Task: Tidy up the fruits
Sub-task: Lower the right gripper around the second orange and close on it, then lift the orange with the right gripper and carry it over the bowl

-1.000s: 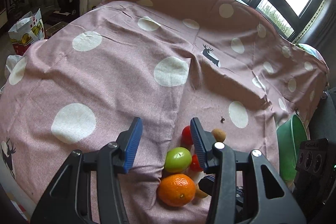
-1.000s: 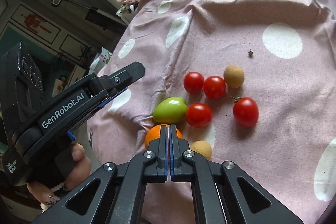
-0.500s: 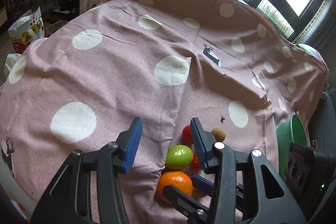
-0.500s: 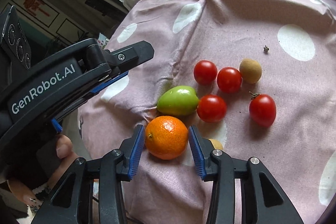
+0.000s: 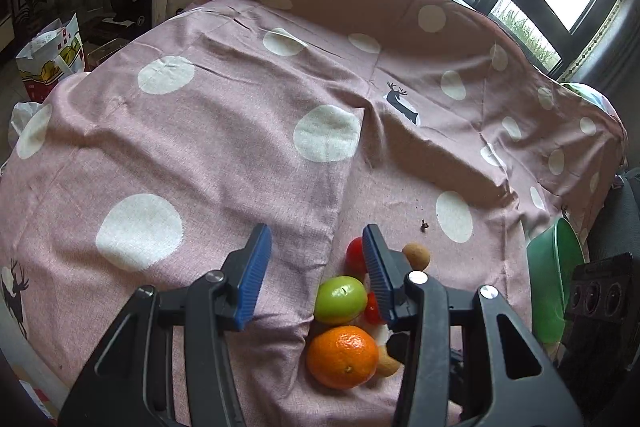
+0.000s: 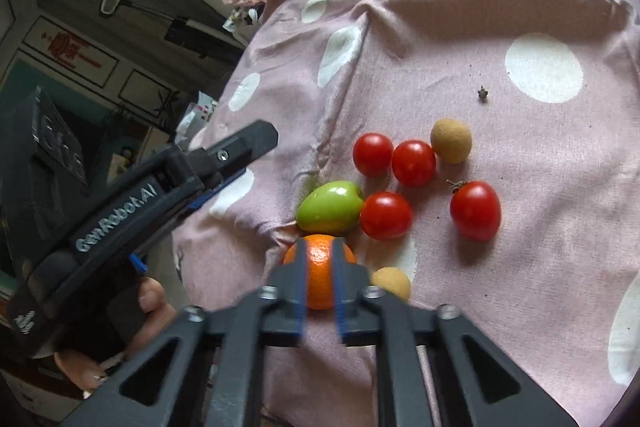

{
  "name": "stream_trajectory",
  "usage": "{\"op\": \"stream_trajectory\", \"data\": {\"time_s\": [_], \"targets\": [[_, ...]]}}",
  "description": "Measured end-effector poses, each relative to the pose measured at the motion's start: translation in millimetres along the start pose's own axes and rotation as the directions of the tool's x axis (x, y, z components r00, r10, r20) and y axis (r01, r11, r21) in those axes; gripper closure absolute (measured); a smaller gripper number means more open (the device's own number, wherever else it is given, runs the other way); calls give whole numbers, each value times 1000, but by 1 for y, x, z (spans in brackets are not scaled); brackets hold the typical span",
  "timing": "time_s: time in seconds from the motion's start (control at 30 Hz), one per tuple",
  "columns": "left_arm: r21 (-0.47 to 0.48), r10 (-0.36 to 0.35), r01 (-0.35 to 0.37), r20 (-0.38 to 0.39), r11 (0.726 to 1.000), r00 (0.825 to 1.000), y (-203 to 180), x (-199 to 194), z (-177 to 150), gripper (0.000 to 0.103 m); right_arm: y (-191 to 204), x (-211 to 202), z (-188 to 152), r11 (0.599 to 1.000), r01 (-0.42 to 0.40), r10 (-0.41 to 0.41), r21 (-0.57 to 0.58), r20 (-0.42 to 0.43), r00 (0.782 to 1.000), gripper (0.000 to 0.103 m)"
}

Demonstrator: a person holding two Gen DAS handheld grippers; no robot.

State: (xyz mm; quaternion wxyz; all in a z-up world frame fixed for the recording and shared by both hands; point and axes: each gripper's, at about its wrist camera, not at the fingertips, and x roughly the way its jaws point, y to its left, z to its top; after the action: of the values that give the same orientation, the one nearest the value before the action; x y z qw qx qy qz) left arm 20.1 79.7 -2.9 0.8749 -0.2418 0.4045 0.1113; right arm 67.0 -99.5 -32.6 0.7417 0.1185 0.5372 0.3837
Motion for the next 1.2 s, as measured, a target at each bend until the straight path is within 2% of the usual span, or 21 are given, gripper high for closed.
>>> {"op": "stream_trajectory", "data": {"time_s": [0.07,0.1,0.17,0.2,0.27,0.3,0.33,0.37,0.4,0.5,0.6,0.73,0.83,0.9,1.0,1.1,1.2], "targets": [[11,1,-1,-6,1000,1000,-3,2,-1,57,-7,-4,0,996,89,-89,18,7,996,101],[17,4,-4,-9,1000,1000,-4,2,-1,57,-14,-3,0,996,66,-66,53,-7,998,101],[22,1,-1,-7,1000,1000,-5,0,-1,57,-26,-1,1,991,-33,37,130,-32,999,101],[22,-2,2,-6,1000,1000,-4,-1,-1,57,-26,-2,3,991,-44,48,130,-31,998,98],[16,-1,1,-1,1000,1000,-2,-1,-1,57,-17,-3,4,996,-7,8,87,-14,1000,83],[11,4,-4,-1,1000,1000,-1,-1,0,57,-12,-2,3,998,-1,2,70,-12,1000,66],[6,8,-8,-2,1000,1000,0,-1,0,57,-7,1,3,998,-17,18,58,-17,1000,54],[2,10,-10,-4,1000,1000,2,0,0,57,-2,6,2,998,-38,39,48,-30,999,53],[-3,11,-11,-6,1000,1000,3,0,1,57,2,11,1,998,-43,44,37,-48,998,53],[-4,3,-3,-5,1000,1000,4,-2,1,57,12,28,0,999,27,-29,-23,-79,996,53],[-7,-2,2,-4,1000,1000,4,-2,1,57,20,39,0,996,51,-58,-72,-100,993,53],[-8,-4,4,-10,1000,1000,5,-1,2,57,30,48,-3,979,110,-129,-174,-102,986,54],[-9,-6,5,-12,1000,1000,5,-1,2,57,26,46,-3,984,100,-115,-150,-97,989,56],[-6,-9,9,-12,1000,1000,5,-2,2,57,18,38,-2,994,60,-69,-93,-92,993,57],[-1,-17,17,-10,1000,1000,4,-3,2,57,7,11,2,999,21,-22,-46,-32,999,57],[25,-21,21,-17,999,1000,-2,-2,-1,57,-13,-21,5,999,49,-49,9,40,998,57],[83,-38,41,-35,996,999,-16,1,-6,57,-39,-41,6,990,104,-110,91,56,992,57]]}}
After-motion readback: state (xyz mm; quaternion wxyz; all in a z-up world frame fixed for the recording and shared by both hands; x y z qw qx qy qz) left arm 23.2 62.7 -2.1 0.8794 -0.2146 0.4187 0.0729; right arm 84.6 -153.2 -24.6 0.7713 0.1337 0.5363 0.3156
